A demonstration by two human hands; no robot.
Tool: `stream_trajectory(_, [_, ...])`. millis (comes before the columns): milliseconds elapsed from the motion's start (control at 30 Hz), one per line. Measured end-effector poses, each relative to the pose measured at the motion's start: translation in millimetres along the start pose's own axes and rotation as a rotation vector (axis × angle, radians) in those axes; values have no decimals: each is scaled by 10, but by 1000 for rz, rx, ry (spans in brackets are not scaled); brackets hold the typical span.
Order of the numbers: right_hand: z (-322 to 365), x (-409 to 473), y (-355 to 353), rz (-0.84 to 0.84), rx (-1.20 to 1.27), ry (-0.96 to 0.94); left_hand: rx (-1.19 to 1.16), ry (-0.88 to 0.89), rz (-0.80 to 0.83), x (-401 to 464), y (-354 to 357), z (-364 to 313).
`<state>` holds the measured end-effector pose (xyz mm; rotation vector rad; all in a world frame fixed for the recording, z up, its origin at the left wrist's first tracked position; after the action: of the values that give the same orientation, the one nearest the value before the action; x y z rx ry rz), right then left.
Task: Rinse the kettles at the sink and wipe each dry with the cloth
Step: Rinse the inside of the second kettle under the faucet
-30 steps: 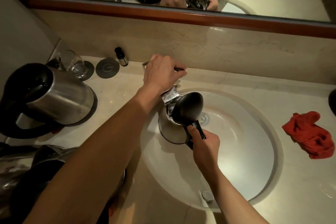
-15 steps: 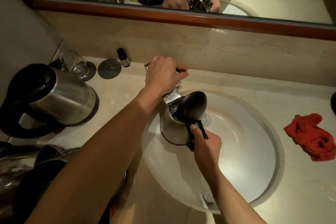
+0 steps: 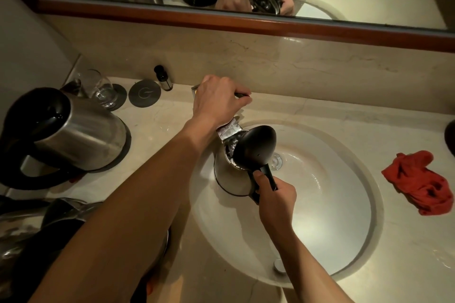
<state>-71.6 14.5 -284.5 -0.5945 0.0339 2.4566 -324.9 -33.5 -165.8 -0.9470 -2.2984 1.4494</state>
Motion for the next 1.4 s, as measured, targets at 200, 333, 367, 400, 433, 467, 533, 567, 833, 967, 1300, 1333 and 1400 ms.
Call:
stream_trajectory(200, [27,7,13,5,28,-4,7,13,-10,-2,-2,-16])
stream_trajectory(333, [28,22,9,8,11,-4,6,24,-16,-5,-20,-22])
stream_trajectory(367, [29,21,8,7,8,-5,8,25,-15,-3,-17,-21])
stream_trajectory(400, [25,22,7,6,9,-7,9,22,-14,-1,-9,-14])
stream_trajectory(433, [19,24,6,5,12,-6,9,17,-12,1,-5,-7])
stream_trajectory(467, [11,29,6,5,13,-4,8,11,-10,3,-2,1])
stream_trajectory(533, [1,38,7,4,7,-1,11,7,-11,3,-5,4])
stream_trajectory(567, [1,41,7,3,7,-1,13,8,-13,0,-10,-2])
stream_trajectory(833, [-11,61,-13,-4,11,-7,5,5,-10,-4,-2,-2])
stream_trajectory(967, [-22,67,-16,-5,0,-12,4,0,-11,-6,-5,-5])
stream_trajectory(1300, [-58,93,-27,-3,17,-32,14,13,-20,-32,-33,-43])
stream_trajectory(1333, [-57,95,-31,-4,17,-36,15,16,-19,-35,-37,-52])
stream_trajectory(1400, [-55,100,-38,-6,12,-43,13,18,-19,-39,-43,-62])
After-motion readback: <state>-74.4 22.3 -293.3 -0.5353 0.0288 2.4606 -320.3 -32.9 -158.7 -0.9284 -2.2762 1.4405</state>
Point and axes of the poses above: each hand's wrist, its own x-axis towards the middle knuckle, its own y-axis out of the palm, z = x × y, the point moved 9 cm from there along x, towards the middle knuckle, and after that the axes turned 12 degrees about z, right-handed, at the moved point
